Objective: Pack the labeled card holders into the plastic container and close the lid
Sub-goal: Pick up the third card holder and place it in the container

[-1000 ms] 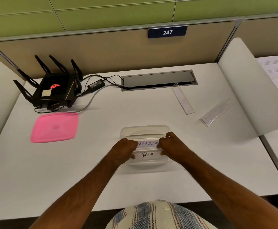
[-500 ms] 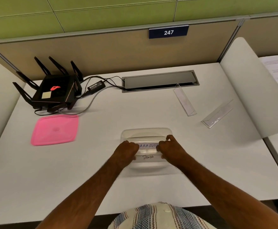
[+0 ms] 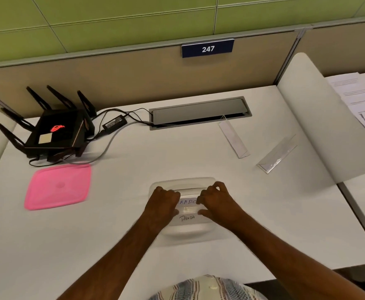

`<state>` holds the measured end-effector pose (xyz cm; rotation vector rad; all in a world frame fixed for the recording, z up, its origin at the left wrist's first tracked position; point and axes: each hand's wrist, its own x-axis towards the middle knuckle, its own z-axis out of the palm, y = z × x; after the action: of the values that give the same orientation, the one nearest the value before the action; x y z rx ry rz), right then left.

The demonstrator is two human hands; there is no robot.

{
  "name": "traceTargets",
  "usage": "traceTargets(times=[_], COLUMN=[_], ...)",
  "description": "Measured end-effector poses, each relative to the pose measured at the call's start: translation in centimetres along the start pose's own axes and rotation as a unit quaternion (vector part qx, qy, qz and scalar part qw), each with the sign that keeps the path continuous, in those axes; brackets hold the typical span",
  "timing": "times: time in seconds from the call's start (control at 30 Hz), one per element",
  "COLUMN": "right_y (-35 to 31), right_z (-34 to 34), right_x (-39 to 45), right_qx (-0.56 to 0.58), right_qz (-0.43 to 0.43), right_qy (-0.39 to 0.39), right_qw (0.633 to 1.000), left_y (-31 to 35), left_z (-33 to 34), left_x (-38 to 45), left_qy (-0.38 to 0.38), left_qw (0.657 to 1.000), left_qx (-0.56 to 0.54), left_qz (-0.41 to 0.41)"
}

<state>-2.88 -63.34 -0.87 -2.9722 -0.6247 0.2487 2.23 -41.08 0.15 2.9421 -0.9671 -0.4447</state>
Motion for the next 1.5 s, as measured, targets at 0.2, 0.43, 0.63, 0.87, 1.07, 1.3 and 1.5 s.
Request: traceTargets(times=[0.2,0.43,0.63,0.87,1.07,1.3,1.5], right_y=[3.2,10.4,14.4,17.3,18.3,17.9,17.2], right_z=[-1.3,-0.2,0.5,0.1,0.8,1.0,-0.6], right_x=[0.6,1.4,2.1,4.8,5.8,6.1,6.0], right_qx=[0.158,0.256,0.33,0.381,0.387,0.393,0.529], right_qz=[0.15,0.27,0.355,0.472,0.474,0.45,0.417], right_qy=[0.156,0.183,0.188,0.135,0.12,0.144,0.204], right_qw=[0.963,0.91,0.854,0.783,0.782,0.789,0.71], left_y=[1.2,2.8,3.3,2.5,1.6,1.2,1.2], left_z=[-2.3,-3.0,-2.9,-2.4,-2.1,-2.1,-2.9], left_x=[2.9,7.0,10.2,13.3,15.4,16.5,16.7], left_qy=[0.126,0.186,0.156,0.112,0.081,0.07,0.081], left_qw=[0.989,0.973,0.973,0.975,0.975,0.975,0.974], left_qx=[-0.071,-0.138,-0.172,-0.192,-0.206,-0.21,-0.21], left_qz=[0.009,0.01,0.016,-0.002,-0.004,-0.004,0.009])
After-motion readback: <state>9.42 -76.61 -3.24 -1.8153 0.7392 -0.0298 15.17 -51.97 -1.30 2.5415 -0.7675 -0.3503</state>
